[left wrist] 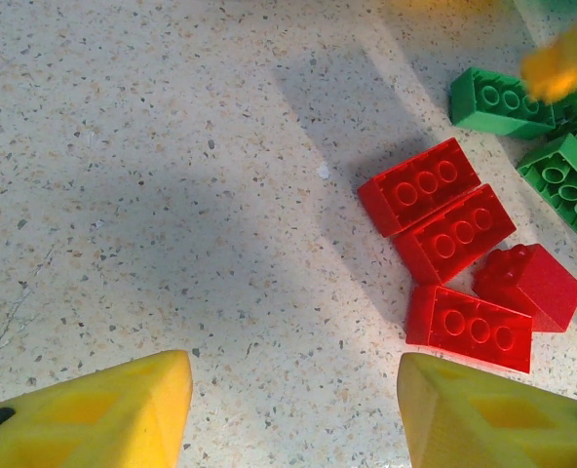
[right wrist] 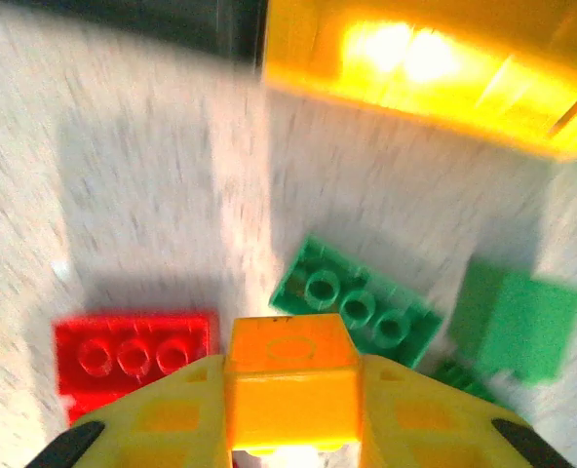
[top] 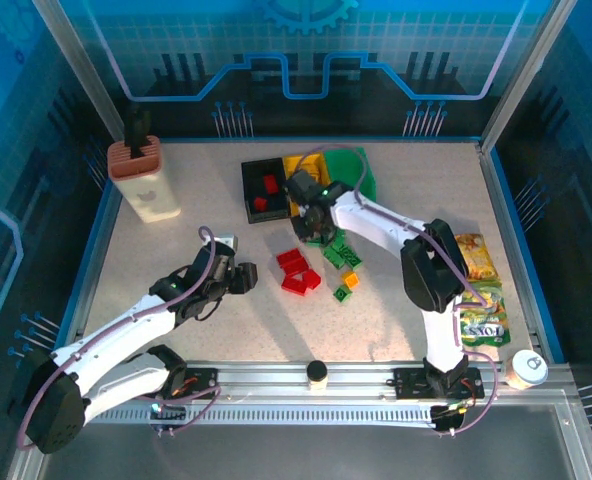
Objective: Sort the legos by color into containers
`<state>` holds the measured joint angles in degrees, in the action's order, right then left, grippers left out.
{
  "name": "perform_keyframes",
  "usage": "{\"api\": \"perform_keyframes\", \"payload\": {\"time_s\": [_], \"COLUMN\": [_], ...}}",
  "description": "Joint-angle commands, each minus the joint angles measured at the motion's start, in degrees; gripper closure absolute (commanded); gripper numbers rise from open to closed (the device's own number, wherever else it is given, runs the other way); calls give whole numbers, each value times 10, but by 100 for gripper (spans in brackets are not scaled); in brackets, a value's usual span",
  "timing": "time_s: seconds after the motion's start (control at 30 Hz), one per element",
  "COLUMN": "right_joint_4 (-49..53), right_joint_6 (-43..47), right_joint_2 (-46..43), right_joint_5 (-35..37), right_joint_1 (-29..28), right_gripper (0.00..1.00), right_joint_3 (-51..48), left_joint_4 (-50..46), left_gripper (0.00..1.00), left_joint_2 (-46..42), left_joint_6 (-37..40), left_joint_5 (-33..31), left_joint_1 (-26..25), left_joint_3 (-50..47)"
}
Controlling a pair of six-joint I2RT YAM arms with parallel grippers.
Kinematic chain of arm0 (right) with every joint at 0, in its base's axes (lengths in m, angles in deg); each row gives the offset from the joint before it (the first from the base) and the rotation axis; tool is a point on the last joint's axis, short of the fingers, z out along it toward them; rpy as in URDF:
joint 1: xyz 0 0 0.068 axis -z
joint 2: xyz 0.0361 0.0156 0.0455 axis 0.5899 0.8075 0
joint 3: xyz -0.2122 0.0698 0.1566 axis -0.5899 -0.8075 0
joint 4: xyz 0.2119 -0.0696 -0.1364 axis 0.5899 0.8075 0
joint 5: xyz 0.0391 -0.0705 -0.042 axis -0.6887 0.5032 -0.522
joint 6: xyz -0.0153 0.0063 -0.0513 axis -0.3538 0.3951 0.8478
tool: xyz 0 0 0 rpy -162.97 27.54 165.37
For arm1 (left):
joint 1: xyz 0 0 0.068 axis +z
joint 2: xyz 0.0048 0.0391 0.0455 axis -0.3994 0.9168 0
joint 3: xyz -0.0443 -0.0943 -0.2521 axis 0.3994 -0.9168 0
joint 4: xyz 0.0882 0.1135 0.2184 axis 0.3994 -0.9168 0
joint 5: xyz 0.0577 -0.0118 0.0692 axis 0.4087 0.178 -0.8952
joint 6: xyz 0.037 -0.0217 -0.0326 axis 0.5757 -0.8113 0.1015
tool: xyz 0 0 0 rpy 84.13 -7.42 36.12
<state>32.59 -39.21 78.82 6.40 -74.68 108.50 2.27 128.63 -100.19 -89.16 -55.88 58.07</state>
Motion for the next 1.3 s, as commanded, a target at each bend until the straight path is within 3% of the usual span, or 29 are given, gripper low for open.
{"api": "perform_keyframes", "payload": {"time_s": [0.0,0.17,0.3,0.33,0.37,0.4,0.47,0.87,1.27], "right_joint_4": [35,81,85,89,99,113,118,-14,-72], "right_joint_6": [28,41,42,41,39,36,33,46,-5], "right_joint_2": [43,125,177,195,208,215,204,-47,-213], "right_joint_5": [-23,-15,-1,-3,-1,2,13,-7,-39], "right_joint_1": [38,59,74,76,78,78,74,63,53], "right_gripper": [74,74,68,61,42,33,28,27,34], "right_joint_3": [93,226,302,321,345,370,377,39,-279], "left_joint_4": [-7,-17,-21,-22,-23,-24,-28,3,33], "left_gripper": [41,41,41,41,41,41,41,33,29], "left_joint_2": [-12,-26,-33,-33,-33,-33,-31,44,152], "left_joint_6": [-1,-6,-7,-7,-5,-3,3,25,35], "left_joint_5": [3,1,1,1,1,0,0,33,49], "left_joint_1": [-4,-5,-6,-6,-6,-7,-10,-33,-64], "left_joint_3": [8,7,7,9,10,12,19,42,85]}}
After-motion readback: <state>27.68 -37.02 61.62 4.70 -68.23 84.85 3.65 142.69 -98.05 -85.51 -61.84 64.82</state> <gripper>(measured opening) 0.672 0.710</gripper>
